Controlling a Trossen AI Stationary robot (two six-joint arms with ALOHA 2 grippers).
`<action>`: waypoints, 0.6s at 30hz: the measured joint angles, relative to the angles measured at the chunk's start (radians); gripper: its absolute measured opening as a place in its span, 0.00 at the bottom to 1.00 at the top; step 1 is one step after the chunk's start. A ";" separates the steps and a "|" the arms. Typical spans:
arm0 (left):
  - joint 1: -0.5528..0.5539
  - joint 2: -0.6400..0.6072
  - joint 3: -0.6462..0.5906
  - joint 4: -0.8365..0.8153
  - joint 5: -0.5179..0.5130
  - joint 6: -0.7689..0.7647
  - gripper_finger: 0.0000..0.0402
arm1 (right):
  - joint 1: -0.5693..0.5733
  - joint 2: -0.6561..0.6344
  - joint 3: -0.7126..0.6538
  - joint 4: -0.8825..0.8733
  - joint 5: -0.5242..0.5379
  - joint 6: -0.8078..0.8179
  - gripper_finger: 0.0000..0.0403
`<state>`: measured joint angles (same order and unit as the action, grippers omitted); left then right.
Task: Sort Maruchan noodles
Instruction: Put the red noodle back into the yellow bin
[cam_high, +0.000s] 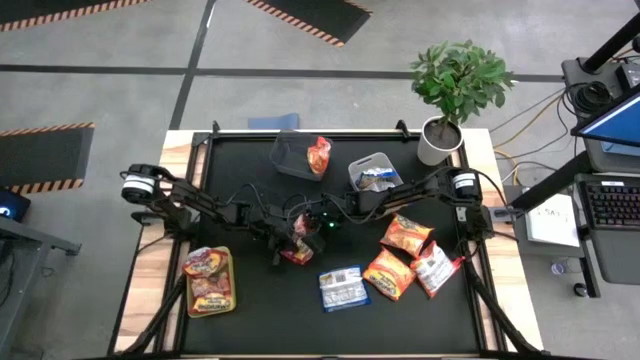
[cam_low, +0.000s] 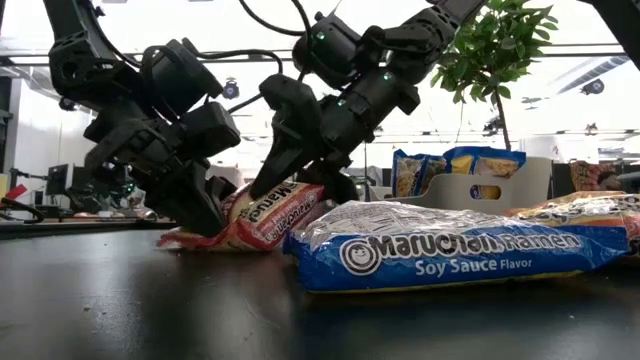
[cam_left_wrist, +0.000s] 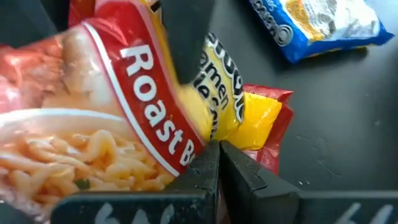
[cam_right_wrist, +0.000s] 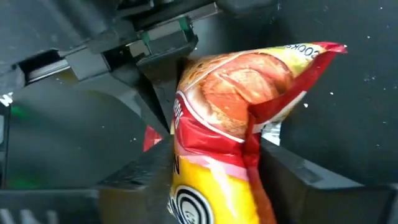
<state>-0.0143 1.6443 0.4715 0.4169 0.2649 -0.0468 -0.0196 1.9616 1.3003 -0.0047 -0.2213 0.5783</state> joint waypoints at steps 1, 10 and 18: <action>0.001 -0.011 -0.001 -0.007 0.010 0.004 0.00 | 0.000 -0.008 0.000 -0.009 -0.002 0.000 0.43; 0.003 -0.229 -0.003 -0.160 -0.046 0.078 0.00 | 0.002 -0.036 0.000 -0.019 -0.006 -0.029 0.19; 0.003 -0.494 -0.001 -0.244 -0.117 0.165 0.00 | 0.007 -0.038 -0.001 0.018 0.011 -0.067 0.03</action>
<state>-0.0113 1.1502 0.4706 0.1733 0.1476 0.1179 -0.0129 1.9240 1.2995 0.0134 -0.2102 0.5112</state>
